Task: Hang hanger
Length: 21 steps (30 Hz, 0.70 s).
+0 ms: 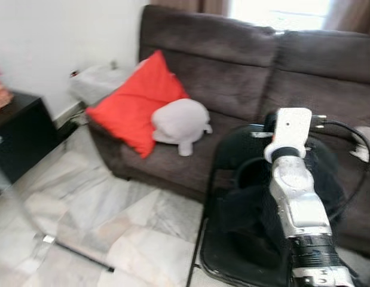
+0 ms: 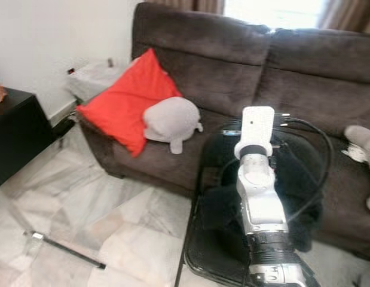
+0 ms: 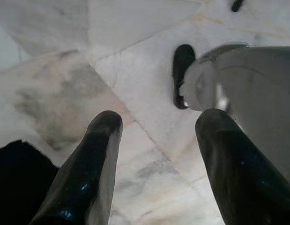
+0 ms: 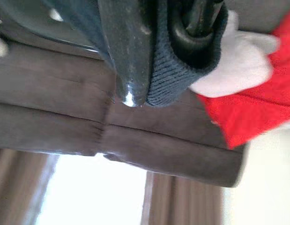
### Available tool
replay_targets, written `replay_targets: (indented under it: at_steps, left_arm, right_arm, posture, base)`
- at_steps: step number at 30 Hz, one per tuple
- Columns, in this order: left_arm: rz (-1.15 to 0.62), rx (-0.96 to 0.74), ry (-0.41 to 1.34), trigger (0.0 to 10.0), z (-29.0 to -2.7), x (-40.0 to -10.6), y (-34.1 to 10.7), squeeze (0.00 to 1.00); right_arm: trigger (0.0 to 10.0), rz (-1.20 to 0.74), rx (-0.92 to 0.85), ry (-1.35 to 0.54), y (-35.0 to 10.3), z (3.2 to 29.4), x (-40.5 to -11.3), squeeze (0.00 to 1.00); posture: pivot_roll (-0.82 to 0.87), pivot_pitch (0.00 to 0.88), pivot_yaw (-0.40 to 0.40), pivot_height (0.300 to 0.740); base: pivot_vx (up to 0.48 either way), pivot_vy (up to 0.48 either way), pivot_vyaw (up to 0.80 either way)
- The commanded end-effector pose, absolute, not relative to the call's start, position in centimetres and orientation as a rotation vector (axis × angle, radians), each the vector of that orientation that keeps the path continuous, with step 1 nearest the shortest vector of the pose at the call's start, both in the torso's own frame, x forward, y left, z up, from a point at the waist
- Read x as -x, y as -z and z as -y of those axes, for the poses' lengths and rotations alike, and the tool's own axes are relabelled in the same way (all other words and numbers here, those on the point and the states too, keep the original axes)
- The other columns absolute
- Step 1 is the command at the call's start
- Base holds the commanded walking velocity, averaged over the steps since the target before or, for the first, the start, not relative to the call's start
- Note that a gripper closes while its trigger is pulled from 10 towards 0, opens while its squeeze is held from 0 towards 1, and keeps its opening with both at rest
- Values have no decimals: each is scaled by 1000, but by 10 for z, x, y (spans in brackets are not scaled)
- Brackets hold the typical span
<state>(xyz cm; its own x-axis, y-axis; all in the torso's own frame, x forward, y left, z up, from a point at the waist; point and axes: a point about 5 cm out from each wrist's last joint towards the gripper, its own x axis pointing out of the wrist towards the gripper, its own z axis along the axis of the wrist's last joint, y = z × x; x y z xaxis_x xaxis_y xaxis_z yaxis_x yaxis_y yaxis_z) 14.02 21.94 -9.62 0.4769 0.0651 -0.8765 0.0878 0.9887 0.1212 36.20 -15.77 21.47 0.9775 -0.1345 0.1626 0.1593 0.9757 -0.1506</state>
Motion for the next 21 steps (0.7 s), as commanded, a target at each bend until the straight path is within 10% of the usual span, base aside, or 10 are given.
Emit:
replay_targets:
  at_steps: [1,16,18,21]
  left_arm:
    - [-1093,-161,22,10000,-218,-135,98,0]
    - [-1093,-161,22,10000,-218,-135,98,0]
    - [-1094,-165,25,10000,-219,-135,98,0]
    - [-1094,-166,25,10000,-219,-135,98,0]
  right_arm:
    - [10000,154,165,162,-217,162,-362,0]
    - [10000,154,165,162,-217,162,-362,0]
    - [10000,487,200,-614,-262,55,-336,0]
    - [10000,535,214,-784,-265,40,-322,0]
  posture:
    - [39,0,-12,740]
    - [39,0,-12,740]
    - [46,0,-7,740]
    - [45,0,-6,740]
  base:
    - [0,0,800]
    - [0,0,800]
    - [0,0,800]
    - [0,0,800]
